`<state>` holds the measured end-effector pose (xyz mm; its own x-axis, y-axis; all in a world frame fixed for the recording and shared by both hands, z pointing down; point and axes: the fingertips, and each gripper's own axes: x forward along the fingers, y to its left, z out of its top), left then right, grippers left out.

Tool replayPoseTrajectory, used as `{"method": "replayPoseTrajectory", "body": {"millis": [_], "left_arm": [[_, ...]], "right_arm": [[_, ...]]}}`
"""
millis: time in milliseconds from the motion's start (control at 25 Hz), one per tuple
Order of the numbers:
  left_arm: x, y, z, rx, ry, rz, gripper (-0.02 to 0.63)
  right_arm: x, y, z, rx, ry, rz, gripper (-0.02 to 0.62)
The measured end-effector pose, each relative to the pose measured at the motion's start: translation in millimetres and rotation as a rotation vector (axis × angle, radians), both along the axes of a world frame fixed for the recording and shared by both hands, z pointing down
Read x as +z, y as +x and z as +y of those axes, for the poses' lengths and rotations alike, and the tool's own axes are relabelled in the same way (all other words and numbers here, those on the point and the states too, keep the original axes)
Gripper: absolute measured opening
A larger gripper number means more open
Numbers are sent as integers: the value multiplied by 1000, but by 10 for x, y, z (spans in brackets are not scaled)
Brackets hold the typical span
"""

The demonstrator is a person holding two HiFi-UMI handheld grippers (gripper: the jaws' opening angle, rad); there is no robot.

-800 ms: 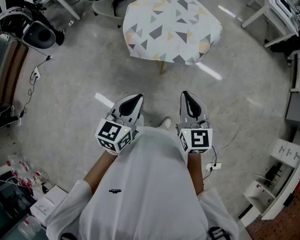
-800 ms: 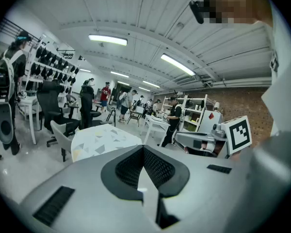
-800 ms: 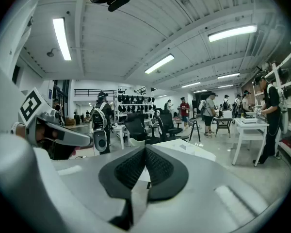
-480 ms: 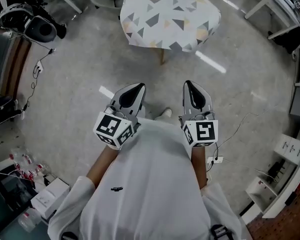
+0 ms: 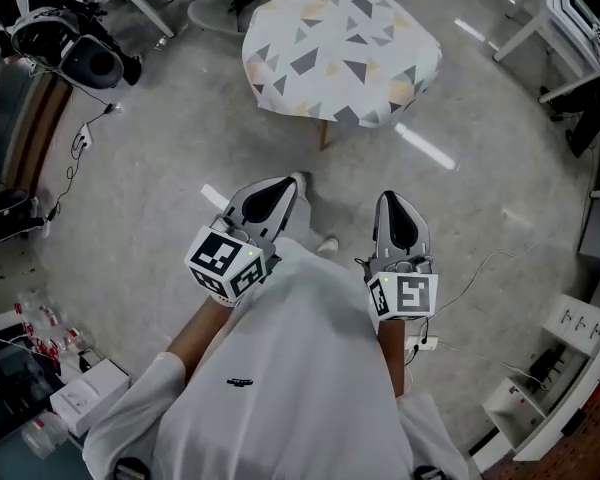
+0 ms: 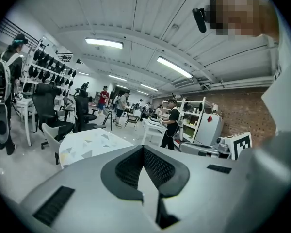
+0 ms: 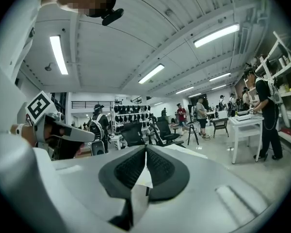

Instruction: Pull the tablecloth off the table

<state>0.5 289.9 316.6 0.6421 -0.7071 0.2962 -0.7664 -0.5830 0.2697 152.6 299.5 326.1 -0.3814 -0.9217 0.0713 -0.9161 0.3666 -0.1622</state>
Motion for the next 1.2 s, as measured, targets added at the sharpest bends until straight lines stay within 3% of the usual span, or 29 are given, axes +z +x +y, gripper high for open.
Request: {"method": "replayPoseTrajectory", "body": {"millis": [320,720,920,1200], "left_arm": [[72,-23,-739,-3,-10,48,6],[-38,-360,-2497,28,-34,117,6],[-151,-521,-3174,79,10,115,6],[-185,-568,-3743,111,5,104,6]], "right_arm": [[5,2,-688,22,-7,19,14],[-229,-430,-2371,28,-46,20,14],[-374,-593,-3132,63,-23,1,14],[-362,-586,-3645,103,-41,0,14]]}}
